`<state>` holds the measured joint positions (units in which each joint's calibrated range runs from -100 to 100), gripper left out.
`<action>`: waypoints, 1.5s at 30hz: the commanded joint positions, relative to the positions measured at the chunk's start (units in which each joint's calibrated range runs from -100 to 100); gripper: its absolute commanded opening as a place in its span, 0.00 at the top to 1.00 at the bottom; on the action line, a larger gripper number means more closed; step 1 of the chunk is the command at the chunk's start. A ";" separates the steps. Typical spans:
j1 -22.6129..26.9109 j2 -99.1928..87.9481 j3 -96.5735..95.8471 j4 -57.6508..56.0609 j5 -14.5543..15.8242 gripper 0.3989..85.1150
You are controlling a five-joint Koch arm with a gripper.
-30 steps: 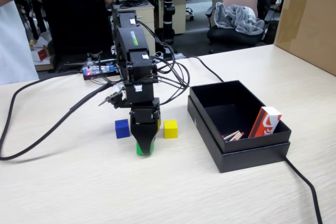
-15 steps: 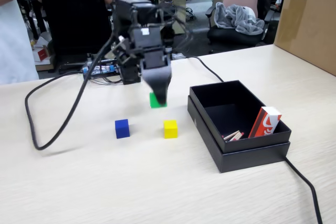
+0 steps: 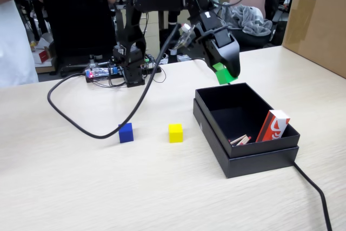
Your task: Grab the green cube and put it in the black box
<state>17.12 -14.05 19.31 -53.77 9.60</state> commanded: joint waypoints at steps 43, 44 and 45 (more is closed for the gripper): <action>-5.03 -21.12 2.54 2.15 0.10 0.52; -5.67 -23.65 1.18 2.24 -0.05 0.52; -6.25 -25.71 -0.36 2.59 -0.44 0.52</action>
<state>12.14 -31.39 18.39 -53.70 10.09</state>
